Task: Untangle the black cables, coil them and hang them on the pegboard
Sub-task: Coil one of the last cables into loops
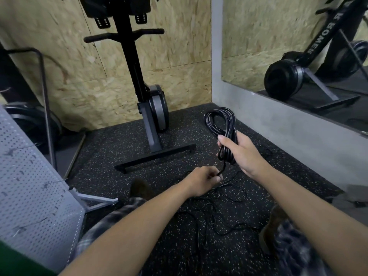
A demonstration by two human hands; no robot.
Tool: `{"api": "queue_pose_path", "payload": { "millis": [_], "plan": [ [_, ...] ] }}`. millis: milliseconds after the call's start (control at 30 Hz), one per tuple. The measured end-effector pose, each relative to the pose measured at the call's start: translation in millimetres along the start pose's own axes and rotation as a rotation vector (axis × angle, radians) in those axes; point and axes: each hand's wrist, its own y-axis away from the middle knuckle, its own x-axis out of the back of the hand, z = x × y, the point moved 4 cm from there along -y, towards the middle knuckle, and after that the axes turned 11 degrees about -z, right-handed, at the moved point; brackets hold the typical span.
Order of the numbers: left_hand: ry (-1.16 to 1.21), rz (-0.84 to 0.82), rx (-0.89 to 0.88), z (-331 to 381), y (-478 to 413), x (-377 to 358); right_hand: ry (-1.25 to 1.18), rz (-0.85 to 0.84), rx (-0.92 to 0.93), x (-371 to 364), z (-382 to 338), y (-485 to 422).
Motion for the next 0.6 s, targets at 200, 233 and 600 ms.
{"api": "queue_pose_path", "payload": {
  "millis": [200, 233, 600],
  "plan": [
    [-0.035, 0.128, -0.180, -9.8, 0.8, 6.6, 0.491, 0.098, -0.053, 39.0, 20.4, -7.8],
    [-0.065, 0.168, -0.220, -12.0, -2.3, 7.9, 0.530, 0.085, -0.082, 44.4, 26.2, -11.5],
    [-0.131, 0.508, -0.492, -26.7, -25.9, 20.2, 0.772, -0.311, -0.380, 30.2, 81.6, -28.2]
  ]
}}
